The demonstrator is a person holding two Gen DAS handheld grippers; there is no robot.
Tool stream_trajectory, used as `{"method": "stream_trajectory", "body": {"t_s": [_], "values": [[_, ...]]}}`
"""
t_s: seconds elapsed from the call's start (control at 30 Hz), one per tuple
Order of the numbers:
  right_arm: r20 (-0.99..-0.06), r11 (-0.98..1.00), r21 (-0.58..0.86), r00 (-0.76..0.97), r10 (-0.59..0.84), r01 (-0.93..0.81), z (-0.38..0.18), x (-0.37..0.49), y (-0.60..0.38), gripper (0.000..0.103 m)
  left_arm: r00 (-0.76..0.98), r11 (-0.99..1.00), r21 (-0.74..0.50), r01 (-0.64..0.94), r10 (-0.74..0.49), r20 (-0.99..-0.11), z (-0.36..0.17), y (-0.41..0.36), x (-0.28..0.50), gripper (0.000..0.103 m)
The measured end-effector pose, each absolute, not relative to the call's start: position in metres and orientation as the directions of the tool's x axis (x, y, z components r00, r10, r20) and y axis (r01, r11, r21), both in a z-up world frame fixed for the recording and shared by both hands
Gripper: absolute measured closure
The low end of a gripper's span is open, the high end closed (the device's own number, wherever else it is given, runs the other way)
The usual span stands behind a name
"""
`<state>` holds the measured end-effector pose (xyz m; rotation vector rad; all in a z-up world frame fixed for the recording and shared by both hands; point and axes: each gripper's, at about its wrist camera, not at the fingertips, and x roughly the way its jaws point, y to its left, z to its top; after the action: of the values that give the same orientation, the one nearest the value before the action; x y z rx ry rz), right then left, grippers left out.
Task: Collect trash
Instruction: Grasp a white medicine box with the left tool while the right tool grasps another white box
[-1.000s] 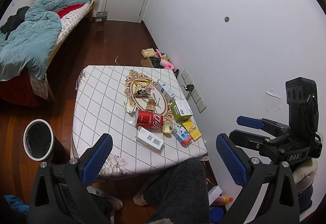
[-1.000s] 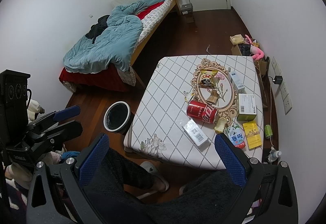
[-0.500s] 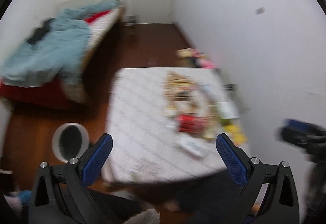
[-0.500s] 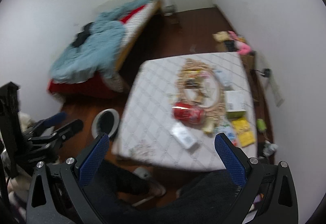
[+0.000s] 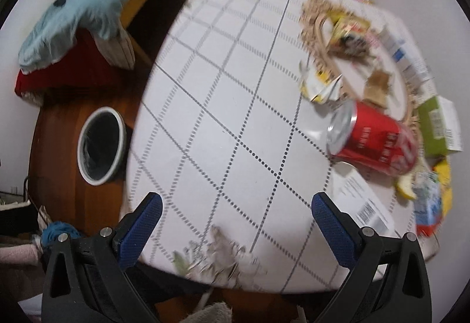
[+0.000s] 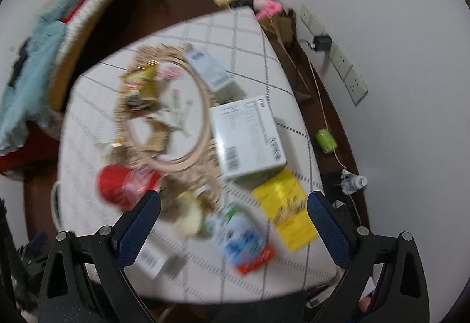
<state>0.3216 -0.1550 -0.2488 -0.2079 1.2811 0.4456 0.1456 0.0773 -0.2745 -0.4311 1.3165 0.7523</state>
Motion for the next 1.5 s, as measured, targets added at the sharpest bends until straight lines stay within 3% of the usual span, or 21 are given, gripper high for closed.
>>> {"method": "stream_trajectory", "body": {"t_s": [0.17,0.23,0.37,0.6,0.63,0.7,0.8,1.03,1.2,1.5], "values": [[-0.980,0.898,0.058,0.146,0.135,-0.437,-0.301,0.366,-0.134,0.004,0.012,0.666,0.108,-0.738,0.172,-0.985,-0.302,0.086,0.159,0.000],[-0.984,0.895,0.085,0.107,0.145,-0.438,-0.314,0.373,-0.130,0.008,0.041,0.638,0.022,-0.770,0.085,-0.996,-0.297,0.080,0.157,0.000],[-0.988,0.882,0.092,0.070,0.140,-0.462,-0.333,0.383,-0.124,0.024,0.125,0.615,-0.091,-0.783,0.013,-0.992,-0.285,0.055,0.165,0.000],[-0.989,0.878,0.088,0.063,0.133,-0.471,-0.334,0.384,-0.127,0.025,0.151,0.524,-0.249,-0.814,-0.222,-0.963,-0.323,0.022,0.197,0.009],[-0.989,0.879,0.088,0.063,0.133,-0.469,-0.334,0.385,-0.126,0.025,0.153,0.514,-0.248,-0.821,-0.220,-0.963,-0.326,0.020,0.199,0.014],[-0.990,0.877,0.082,0.061,0.126,-0.473,-0.334,0.386,-0.126,0.024,0.135,0.500,-0.220,-0.838,-0.202,-0.970,-0.332,0.019,0.199,0.044],[-0.992,0.872,0.068,0.060,0.111,-0.484,-0.334,0.388,-0.121,0.024,0.150,0.504,-0.226,-0.834,-0.187,-0.971,-0.332,0.019,0.194,0.050],[-0.994,0.859,0.086,0.016,0.109,-0.505,-0.332,0.382,-0.120,0.025,0.068,0.691,-0.039,-0.722,0.015,-0.998,-0.311,0.061,0.175,0.051],[-0.995,0.868,0.071,0.028,0.098,-0.492,-0.340,0.383,-0.115,0.024,0.032,0.673,-0.027,-0.739,-0.004,-0.999,-0.329,0.087,0.171,0.051],[-0.997,0.860,-0.008,0.067,0.031,-0.510,-0.352,0.380,-0.102,0.028,0.062,0.722,0.061,-0.689,0.143,-0.988,-0.315,0.088,0.181,0.057]]}}
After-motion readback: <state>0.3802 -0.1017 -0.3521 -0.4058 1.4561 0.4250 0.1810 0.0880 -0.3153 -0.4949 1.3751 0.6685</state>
